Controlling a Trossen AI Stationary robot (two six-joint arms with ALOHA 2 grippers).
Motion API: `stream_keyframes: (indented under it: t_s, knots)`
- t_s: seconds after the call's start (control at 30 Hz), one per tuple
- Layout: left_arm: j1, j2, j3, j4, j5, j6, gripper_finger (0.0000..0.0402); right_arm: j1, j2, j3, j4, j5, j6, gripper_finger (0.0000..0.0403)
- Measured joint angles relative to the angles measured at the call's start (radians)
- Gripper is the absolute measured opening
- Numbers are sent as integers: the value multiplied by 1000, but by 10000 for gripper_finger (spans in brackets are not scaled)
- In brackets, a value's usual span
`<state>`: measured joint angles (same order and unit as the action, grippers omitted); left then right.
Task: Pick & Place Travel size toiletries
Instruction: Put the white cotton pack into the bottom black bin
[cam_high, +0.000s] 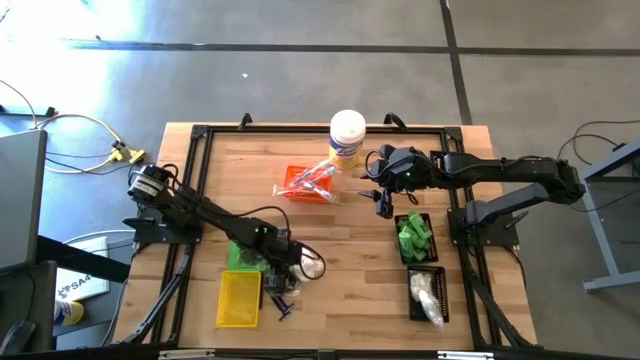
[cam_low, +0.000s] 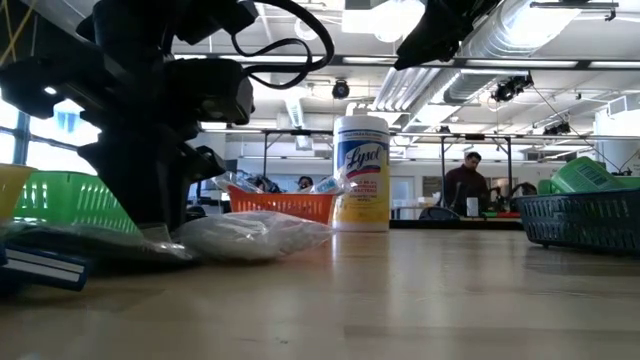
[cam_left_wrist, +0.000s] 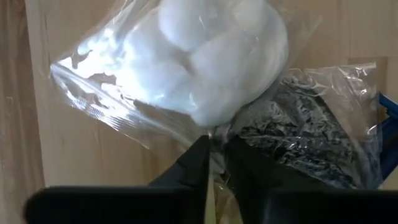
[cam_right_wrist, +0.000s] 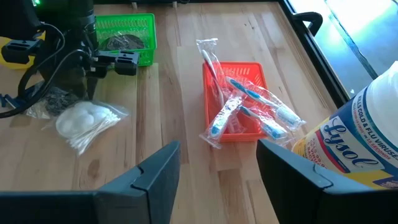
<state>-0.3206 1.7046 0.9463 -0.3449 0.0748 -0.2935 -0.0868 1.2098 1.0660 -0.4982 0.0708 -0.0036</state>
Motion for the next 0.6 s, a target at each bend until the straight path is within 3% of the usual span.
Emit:
stream_keyframes:
  t_s: [0.17, 0.43, 0.6]
  knots:
    - [0, 0, 0, -1, 2, 0, 5, 0, 0, 0, 0, 0, 0, 203]
    - [0, 0, 0, 10, -3, -2, 35, 0, 0, 1, -34, 0, 0, 203]
    - [0, 0, 0, 35, -25, 7, 81, 0, 0, 1, -40, 0, 0, 203]
